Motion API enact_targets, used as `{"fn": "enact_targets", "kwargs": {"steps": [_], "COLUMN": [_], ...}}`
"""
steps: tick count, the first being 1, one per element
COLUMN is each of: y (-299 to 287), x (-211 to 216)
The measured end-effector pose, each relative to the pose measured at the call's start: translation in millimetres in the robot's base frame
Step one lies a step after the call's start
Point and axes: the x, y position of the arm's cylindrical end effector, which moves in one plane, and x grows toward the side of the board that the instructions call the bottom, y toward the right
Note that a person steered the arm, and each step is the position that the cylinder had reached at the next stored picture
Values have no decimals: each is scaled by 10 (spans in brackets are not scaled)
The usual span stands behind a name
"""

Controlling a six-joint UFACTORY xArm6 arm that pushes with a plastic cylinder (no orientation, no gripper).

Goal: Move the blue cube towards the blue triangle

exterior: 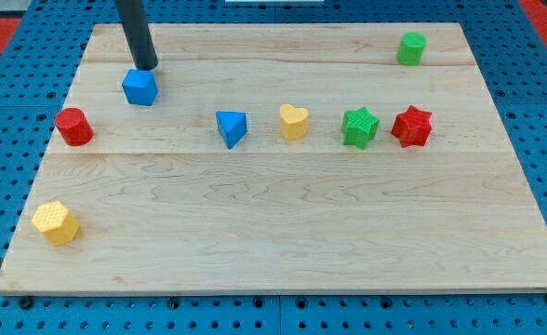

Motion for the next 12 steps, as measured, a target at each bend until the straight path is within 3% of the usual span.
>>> {"fn": "enact_targets", "kwargs": {"steps": [2,3,4,6,7,11,12], "y": [476,542,191,673,692,629,955], "x": [746,832,773,2153,2594,1502,1906]}}
